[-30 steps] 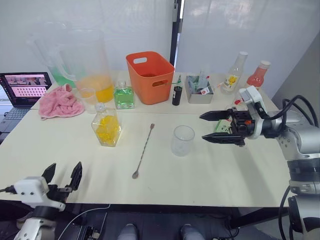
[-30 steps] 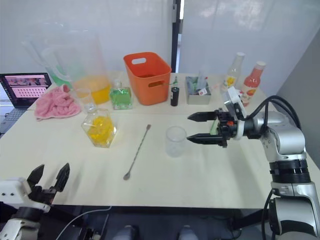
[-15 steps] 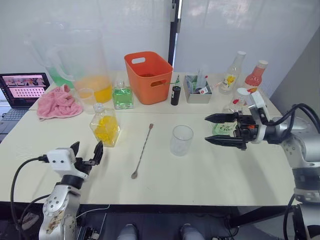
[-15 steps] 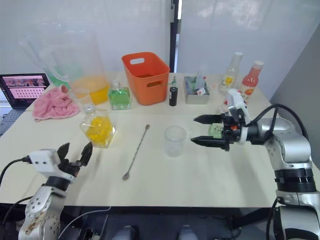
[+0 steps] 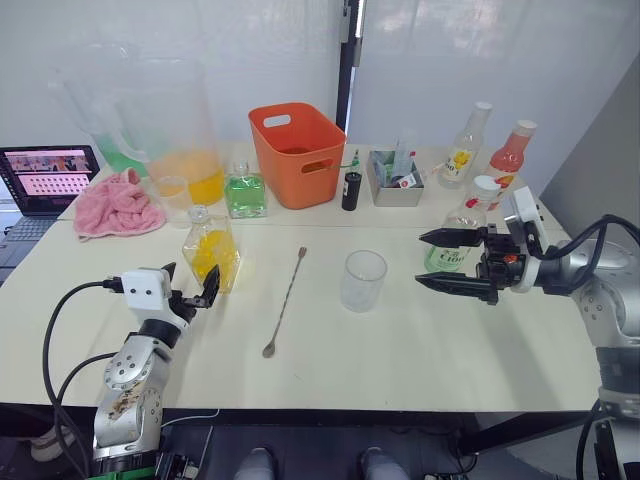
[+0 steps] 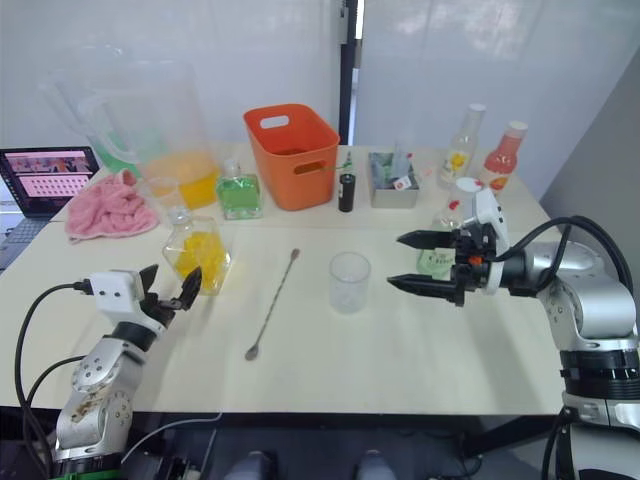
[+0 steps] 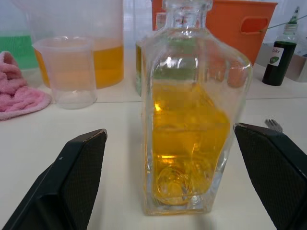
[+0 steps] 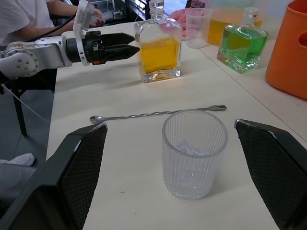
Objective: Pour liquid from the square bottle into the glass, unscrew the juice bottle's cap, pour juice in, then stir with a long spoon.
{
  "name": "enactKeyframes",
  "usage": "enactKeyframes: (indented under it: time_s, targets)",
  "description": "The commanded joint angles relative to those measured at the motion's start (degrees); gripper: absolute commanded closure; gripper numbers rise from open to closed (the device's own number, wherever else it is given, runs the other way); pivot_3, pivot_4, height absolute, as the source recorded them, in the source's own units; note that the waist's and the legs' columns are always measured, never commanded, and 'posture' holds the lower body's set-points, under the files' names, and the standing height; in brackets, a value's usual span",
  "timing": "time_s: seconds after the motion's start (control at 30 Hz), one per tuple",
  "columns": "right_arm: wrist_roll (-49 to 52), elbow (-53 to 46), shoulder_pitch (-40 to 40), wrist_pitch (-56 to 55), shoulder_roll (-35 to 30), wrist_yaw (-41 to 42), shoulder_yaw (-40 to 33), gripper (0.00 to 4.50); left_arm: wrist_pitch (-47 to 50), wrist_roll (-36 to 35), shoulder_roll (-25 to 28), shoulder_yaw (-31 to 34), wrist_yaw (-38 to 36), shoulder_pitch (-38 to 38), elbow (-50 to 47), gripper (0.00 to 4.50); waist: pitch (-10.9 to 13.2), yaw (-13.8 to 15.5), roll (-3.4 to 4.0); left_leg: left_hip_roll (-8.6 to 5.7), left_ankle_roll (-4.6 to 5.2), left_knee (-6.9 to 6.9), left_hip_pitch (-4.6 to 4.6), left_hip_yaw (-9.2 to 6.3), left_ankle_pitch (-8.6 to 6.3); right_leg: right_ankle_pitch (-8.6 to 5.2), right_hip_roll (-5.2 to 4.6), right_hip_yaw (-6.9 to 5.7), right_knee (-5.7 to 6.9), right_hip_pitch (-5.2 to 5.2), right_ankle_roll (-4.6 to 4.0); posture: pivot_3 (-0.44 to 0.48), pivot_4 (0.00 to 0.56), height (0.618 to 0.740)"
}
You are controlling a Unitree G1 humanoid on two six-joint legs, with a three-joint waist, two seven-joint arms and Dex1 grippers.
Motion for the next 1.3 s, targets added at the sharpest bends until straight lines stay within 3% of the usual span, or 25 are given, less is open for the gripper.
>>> enactKeyframes:
  time_s: [0.03, 0.97, 1.13, 1.3]
  targets:
    - [1.49, -2.22, -0.13, -0.45, -1.14, -0.48, -2.06, 0.00, -0.98, 0.20, 0.75, -0.76, -1.02, -2.88, 1.34, 0.02, 0.00, 0.04, 0.00, 0.00, 0.00, 0.00, 0.00, 0.00, 0.00, 0.01, 0.00, 0.00, 0.00, -0.01, 0.01, 0.000, 0.150, 0.725]
    - [0.77, -1.87, -2.57, -0.37, -0.53, -1.81, -0.34, 0.00, -1.95, 4.52, -1.16, -3.87, 3.48, -16.42, 12.63, 0.02, 0.00, 1.24, 0.00, -0.01, 0.00, 0.03, -0.15, -0.02, 0.01, 0.12, 0.00, -0.01, -0.10, -0.04, 0.17, 0.000, 0.150, 0.725]
    - [0.41, -1.92, -1.42, -0.62, -0.61, -1.98, -0.23, 0.00, -0.68, 4.60, -1.67, -4.52, 4.48, -17.25, 12.15, 1.52, 0.00, 1.28, 0.00, -0.02, -0.01, 0.03, -0.16, -0.02, 0.01, 0.13, 0.00, -0.01, -0.10, -0.04, 0.19, 0.000, 0.150, 0.725]
    - [0.72, -2.28, -1.66, -0.27, -0.18, -2.95, -0.30, 0.00, 0.99, 5.44, -0.27, -4.16, 4.95, -16.99, 12.03, 1.67, 0.00, 1.29, 0.00, -0.02, -0.01, 0.03, -0.15, -0.02, 0.02, 0.13, 0.00, -0.01, -0.10, -0.03, 0.20, 0.000, 0.150, 0.725]
